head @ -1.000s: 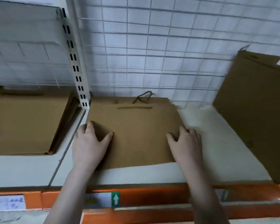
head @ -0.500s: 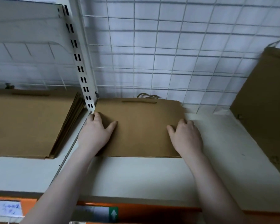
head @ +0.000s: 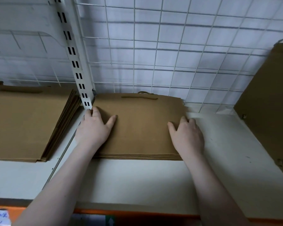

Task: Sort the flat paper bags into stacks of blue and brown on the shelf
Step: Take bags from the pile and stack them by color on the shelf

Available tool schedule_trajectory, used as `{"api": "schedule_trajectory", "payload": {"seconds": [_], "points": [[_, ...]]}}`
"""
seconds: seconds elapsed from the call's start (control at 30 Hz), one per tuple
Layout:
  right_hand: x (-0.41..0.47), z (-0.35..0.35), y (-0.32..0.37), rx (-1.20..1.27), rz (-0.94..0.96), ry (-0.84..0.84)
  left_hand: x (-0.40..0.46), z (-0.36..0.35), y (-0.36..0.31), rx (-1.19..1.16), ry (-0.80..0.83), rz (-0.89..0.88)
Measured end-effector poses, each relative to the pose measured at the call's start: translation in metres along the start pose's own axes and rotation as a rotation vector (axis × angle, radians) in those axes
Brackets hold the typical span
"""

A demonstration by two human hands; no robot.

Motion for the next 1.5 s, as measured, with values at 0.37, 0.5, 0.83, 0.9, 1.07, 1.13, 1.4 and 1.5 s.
{"api": "schedule_trajectory", "payload": {"seconds": [0.37, 0.5, 0.83, 0.9, 1.07, 1.13, 1.4, 1.5], "points": [[-0.011, 0.008, 0.005, 0.014, 0.153, -0.089, -0.036, 0.034, -0.002, 0.086, -0.234, -0.083], [-0.034, 0.018, 0.020, 0.031, 0.267, -0.076, -0.063, 0.050, 0.015, 0.163, -0.275, -0.069], [-0.130, 0.020, 0.112, 0.116, 0.508, 0.010, -0.119, 0.117, 0.124, 0.118, -0.376, 0.091], [-0.155, 0.014, 0.140, 0.142, 0.544, 0.016, -0.132, 0.134, 0.157, 0.110, -0.378, 0.142], [-0.230, -0.003, 0.213, 0.202, 0.601, -0.020, -0.167, 0.186, 0.256, 0.105, -0.412, 0.212], [-0.263, -0.009, 0.243, 0.239, 0.618, -0.027, -0.182, 0.208, 0.298, 0.121, -0.440, 0.236], [-0.364, -0.026, 0.352, 0.292, 0.717, 0.047, -0.220, 0.279, 0.422, 0.185, -0.478, 0.316], [-0.383, -0.029, 0.389, 0.293, 0.763, 0.044, -0.215, 0.294, 0.457, 0.187, -0.481, 0.326]]}}
Point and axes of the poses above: each hand's wrist, its own x-axis towards the middle knuckle, its own z-axis out of the back of the hand, y = z × x, the point moved 3 cm from there along x, towards the middle knuckle, and after that the axes turned 2 degrees about -y, right-handed, at the moved point
